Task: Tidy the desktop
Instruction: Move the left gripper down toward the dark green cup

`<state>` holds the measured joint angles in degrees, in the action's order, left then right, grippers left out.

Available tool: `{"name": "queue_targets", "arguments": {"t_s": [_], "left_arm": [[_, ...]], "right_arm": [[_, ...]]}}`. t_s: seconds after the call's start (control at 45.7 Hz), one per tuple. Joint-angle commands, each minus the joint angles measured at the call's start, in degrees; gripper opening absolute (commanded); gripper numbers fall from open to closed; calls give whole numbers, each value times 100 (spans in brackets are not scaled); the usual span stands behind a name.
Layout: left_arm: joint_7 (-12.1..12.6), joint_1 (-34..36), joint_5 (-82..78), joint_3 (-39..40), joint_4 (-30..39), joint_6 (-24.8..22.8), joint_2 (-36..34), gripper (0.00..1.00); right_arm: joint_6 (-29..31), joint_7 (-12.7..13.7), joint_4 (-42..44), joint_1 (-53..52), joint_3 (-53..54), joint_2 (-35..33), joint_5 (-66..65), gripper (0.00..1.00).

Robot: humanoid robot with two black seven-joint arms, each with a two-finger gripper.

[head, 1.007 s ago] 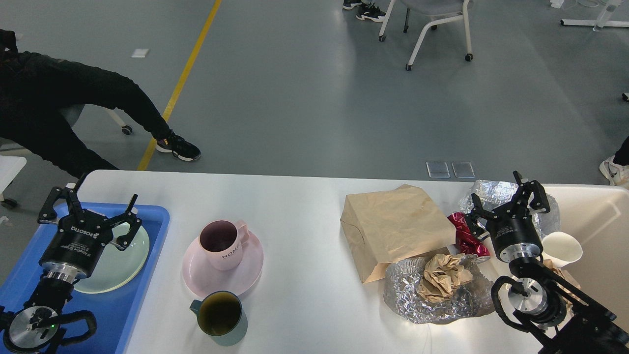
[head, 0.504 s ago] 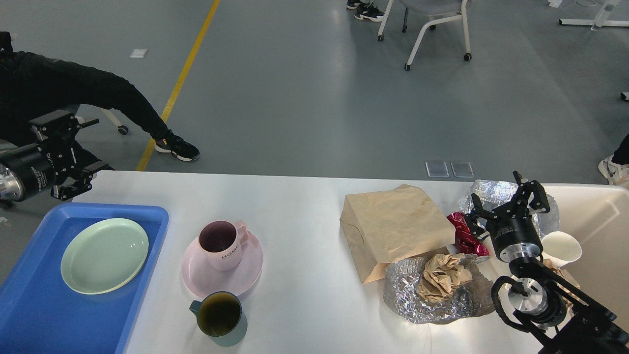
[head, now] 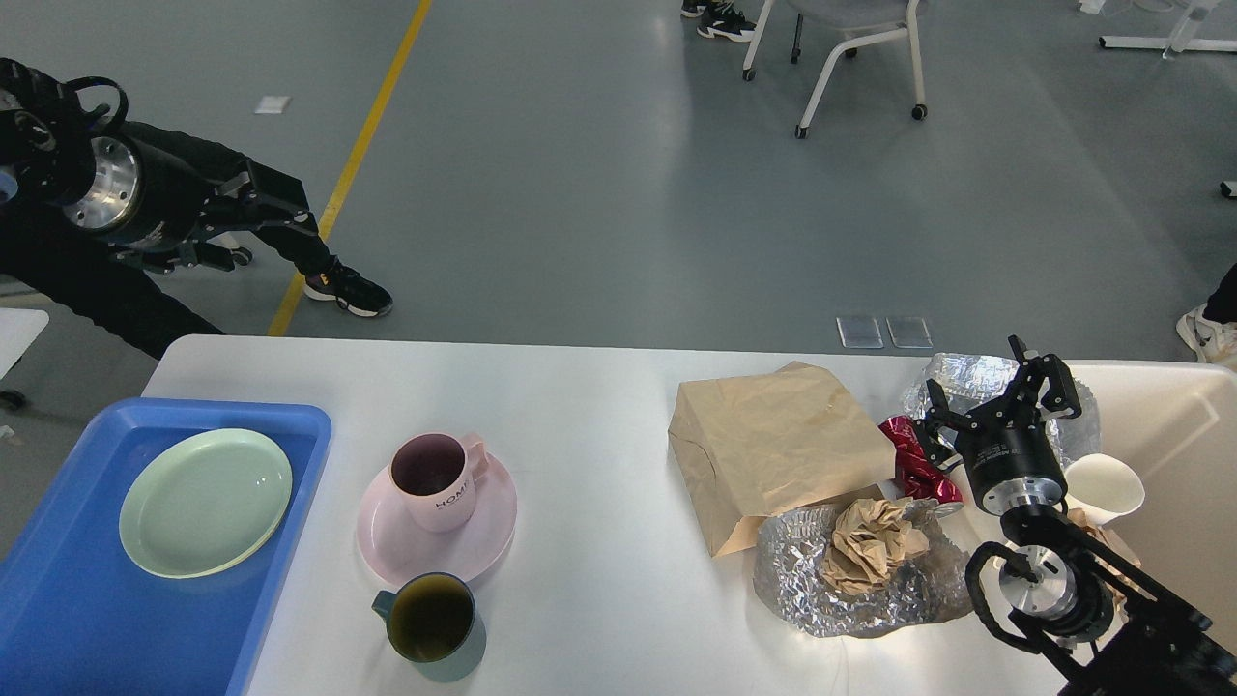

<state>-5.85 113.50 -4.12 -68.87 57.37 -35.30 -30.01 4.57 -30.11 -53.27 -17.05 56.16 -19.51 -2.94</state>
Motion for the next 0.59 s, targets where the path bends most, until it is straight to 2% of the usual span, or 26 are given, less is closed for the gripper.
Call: {"name": "queue_targets", "arguments": {"t_s": [0.0, 0.175, 0.285, 0.35, 0.46, 0.569], "left_arm": [[-12, 821, 16, -390, 810, -284, 706, 97], [-12, 1744, 112, -619, 1549, -486, 1366, 97], [32, 2490, 323, -663, 2199, -995, 1664, 97], [14, 2983, 630, -786, 2585, -1145, 1849, 97], [40, 3564, 1359, -1005, 3201, -1146, 1990, 97], [49, 3942, 2168, -1348, 3658, -1146, 2490, 96]], "right_arm": [[0, -3, 1, 0, 0, 0, -4, 100], [0, -3, 1, 0, 0, 0, -4, 100], [0, 6, 1, 0, 0, 0, -4, 100], [0, -3, 1, 0, 0, 0, -4, 100], [0, 5, 1, 0, 0, 0, -4, 100], [0, -3, 10, 0, 0, 0, 4, 100]]}}
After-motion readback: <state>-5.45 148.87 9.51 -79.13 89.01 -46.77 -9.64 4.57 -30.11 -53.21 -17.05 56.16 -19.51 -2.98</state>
